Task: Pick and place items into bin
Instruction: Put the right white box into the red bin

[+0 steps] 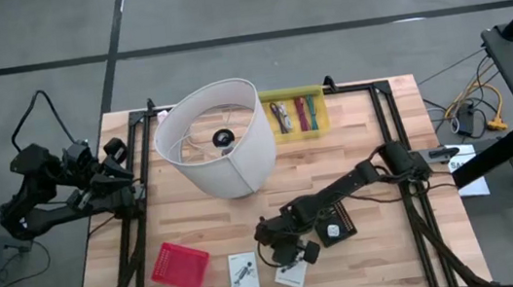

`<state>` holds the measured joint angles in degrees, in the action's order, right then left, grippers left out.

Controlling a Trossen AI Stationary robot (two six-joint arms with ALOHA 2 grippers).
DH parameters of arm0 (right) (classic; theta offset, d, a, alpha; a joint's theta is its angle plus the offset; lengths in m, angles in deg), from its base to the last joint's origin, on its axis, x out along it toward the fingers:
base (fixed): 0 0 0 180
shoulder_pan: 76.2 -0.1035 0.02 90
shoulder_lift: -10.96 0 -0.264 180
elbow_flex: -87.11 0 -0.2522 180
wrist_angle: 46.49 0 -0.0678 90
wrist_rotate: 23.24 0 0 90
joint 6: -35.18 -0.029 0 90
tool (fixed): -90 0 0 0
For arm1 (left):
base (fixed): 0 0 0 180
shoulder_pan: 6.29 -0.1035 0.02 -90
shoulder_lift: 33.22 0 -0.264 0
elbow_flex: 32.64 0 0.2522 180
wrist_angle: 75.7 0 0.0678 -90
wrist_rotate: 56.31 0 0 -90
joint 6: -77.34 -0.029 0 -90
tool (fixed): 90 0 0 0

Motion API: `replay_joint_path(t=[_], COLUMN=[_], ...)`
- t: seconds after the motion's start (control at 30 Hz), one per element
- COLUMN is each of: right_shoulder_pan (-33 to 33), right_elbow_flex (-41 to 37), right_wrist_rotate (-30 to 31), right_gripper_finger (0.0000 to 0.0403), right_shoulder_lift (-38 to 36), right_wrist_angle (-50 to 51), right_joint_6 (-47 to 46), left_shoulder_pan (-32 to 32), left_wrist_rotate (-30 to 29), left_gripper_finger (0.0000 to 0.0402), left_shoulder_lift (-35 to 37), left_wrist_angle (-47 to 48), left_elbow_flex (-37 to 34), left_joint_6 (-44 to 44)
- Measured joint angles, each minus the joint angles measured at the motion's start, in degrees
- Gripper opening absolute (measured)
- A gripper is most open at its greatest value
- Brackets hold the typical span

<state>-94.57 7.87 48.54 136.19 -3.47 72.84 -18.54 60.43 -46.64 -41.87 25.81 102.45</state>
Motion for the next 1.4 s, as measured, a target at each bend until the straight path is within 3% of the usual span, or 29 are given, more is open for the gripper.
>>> replay_joint_path(t=[0.43,0.67,1.07,1.27,1.4], right_shoulder_pan=[0.7,1.7,2.7,2.8,2.8], right_elbow_flex=[0.1,-0.3,-0.5,-0.4,-0.3], right_wrist_rotate=[-2.4,-2.0,-0.8,6.6,7.9], right_gripper_finger=[0.0035,0.0011,0.0009,0.0009,0.0009], right_shoulder_lift=[2.4,0.4,-11.2,-19.2,-22.7], right_wrist_angle=[0.5,1.1,-2.3,-10.0,-17.8], right_joint_6=[-0.5,-10.8,-27.6,-29.3,-31.6], left_shoulder_pan=[0.0,0.0,0.0,0.0,0.0], left_wrist_rotate=[0.0,0.0,0.0,0.1,0.5], left_gripper_finger=[0.0052,0.0052,0.0052,0.0052,0.0052], left_shoulder_lift=[0.0,0.0,0.0,0.0,0.0], left_wrist_angle=[0.0,0.0,0.0,-0.1,-0.1], left_elbow_flex=[0.0,0.0,0.0,0.1,0.1], left_joint_6=[0.0,0.0,0.1,0.0,0.0])
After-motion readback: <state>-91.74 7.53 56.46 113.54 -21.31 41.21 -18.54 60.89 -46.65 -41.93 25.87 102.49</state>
